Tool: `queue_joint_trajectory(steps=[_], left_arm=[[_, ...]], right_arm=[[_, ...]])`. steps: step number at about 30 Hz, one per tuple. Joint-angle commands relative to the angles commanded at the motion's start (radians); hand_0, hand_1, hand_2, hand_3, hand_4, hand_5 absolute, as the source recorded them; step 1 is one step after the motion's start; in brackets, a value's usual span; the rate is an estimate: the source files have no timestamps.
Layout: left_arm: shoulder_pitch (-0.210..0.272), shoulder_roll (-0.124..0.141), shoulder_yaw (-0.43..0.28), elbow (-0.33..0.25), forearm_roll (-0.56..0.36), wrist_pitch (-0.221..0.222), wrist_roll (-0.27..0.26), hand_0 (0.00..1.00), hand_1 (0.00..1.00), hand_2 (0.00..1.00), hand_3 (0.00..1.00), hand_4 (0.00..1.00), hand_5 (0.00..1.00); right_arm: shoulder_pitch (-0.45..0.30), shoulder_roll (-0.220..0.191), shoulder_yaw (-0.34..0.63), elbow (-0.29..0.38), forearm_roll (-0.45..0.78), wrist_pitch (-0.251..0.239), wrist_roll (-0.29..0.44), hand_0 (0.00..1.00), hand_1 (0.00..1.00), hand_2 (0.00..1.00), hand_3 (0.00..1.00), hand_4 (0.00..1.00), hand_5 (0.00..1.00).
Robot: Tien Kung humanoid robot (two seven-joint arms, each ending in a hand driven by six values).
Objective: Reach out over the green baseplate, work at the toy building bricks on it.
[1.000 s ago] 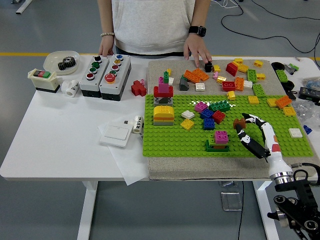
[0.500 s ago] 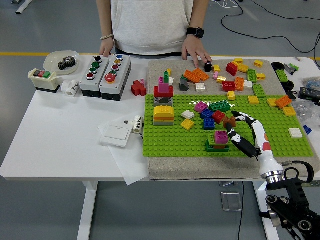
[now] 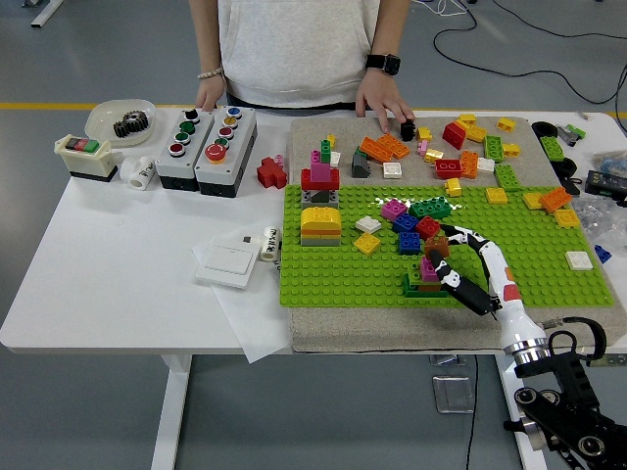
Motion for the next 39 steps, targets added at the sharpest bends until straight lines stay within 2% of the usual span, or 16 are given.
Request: queue_joint_trajectory(steps=[19, 39], left_arm=[[0.006, 0.0, -0.008, 0.0, 0.015, -0.004, 0.004, 0.498, 0.584, 0.636, 0.578, 0.599, 0.674], [0.002, 0.0, 0.0, -0.001, 0.004, -0.001, 0.001, 0.498, 0.585, 0.633, 0.577, 0.598, 0.673]], right_arm=[[0.003, 0.005, -0.015, -0.008, -0.029, 0.002, 0.0, 0.996, 0.8, 0.791, 0.527, 0.73, 0.562], [-0.002, -0.009, -0.006, -0.018, -0.038, 0.013, 0.0, 0.972, 0.793, 0.785, 0.527, 0.735, 0.564]])
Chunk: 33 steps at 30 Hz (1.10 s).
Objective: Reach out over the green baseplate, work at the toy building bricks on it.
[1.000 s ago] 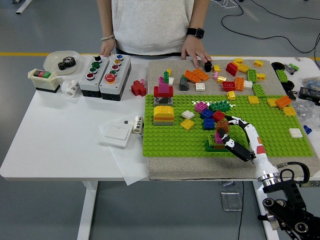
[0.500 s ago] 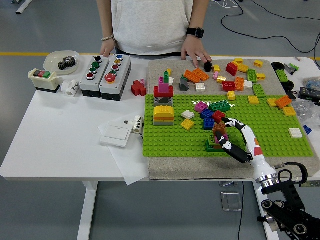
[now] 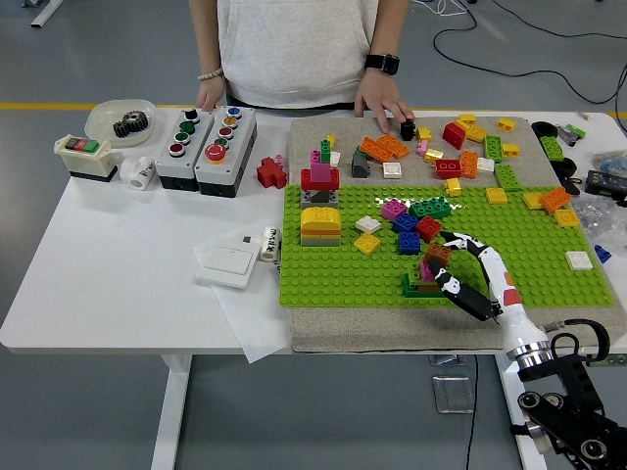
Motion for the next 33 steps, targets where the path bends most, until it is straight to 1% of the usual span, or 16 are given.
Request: queue_joint_trajectory(steps=[13, 22, 23, 33], left_arm=[[-0.002, 0.0, 0.002, 0.0, -0.003, -0.001, -0.002, 0.498, 0.585, 0.633, 0.578, 0.599, 0.674], [-0.003, 0.0, 0.005, 0.0, -0.008, 0.0, -0.003, 0.498, 0.586, 0.634, 0.578, 0.599, 0.674], [-0.003, 0.0, 0.006, 0.0, -0.009, 0.0, -0.004, 0.496, 0.585, 0.636, 0.578, 0.6, 0.675], [-0.003, -0.001, 0.005, 0.0, -0.007, -0.001, -0.003, 0.491, 0.586, 0.636, 0.579, 0.6, 0.675]], right_arm=[[0.0, -0.002, -0.004, -0.003, -0.032, 0.012, 0.0, 0.956, 0.787, 0.784, 0.533, 0.752, 0.558], [0.0, -0.002, -0.002, -0.01, -0.042, 0.012, 0.0, 0.951, 0.784, 0.785, 0.541, 0.755, 0.568], [0.0, -0.001, -0.002, -0.011, -0.042, 0.012, 0.0, 0.946, 0.784, 0.785, 0.556, 0.772, 0.562], [0.003, -0.002, -0.001, -0.011, -0.041, 0.011, 0.0, 0.943, 0.784, 0.788, 0.566, 0.79, 0.55]])
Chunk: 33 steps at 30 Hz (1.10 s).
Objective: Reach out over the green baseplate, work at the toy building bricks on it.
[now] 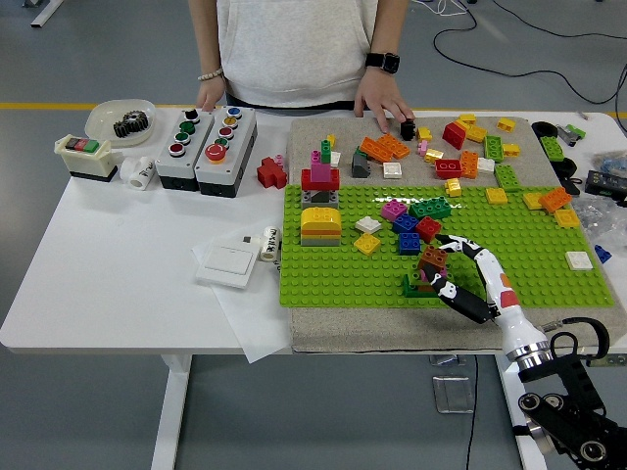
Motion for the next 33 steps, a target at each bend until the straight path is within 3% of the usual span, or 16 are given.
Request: queue_joint_trajectory(steps=[33], left_arm=[[0.006, 0.0, -0.005, 0.002, 0.012, -0.004, 0.004, 0.487, 0.587, 0.636, 0.58, 0.604, 0.676]], right_arm=[[0.009, 0.004, -0.002, -0.008, 0.002, 0.0, 0.0, 0.927, 0.782, 0.798, 0.574, 0.827, 0.5]])
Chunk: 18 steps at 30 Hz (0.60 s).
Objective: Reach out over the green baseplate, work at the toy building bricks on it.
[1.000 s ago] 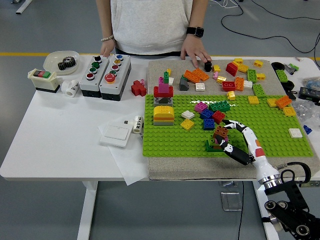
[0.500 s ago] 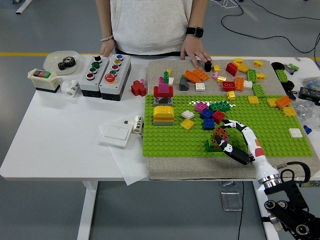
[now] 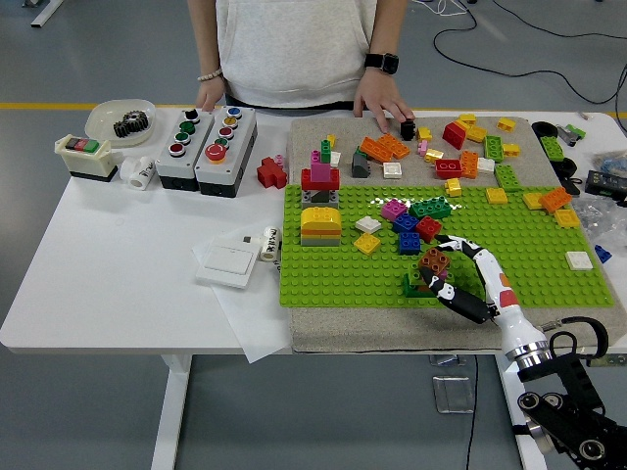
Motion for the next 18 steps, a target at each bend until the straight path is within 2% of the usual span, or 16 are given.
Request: queue_joint_trajectory(steps=[18], left_arm=[[-0.003, 0.0, 0.003, 0.001, -0.003, 0.001, 0.0, 0.486, 0.585, 0.637, 0.58, 0.604, 0.677]], right_arm=[[0.017, 0.002, -0.002, 0.001, 0.001, -0.002, 0.0, 0.925, 0.783, 0.801, 0.569, 0.845, 0.491]])
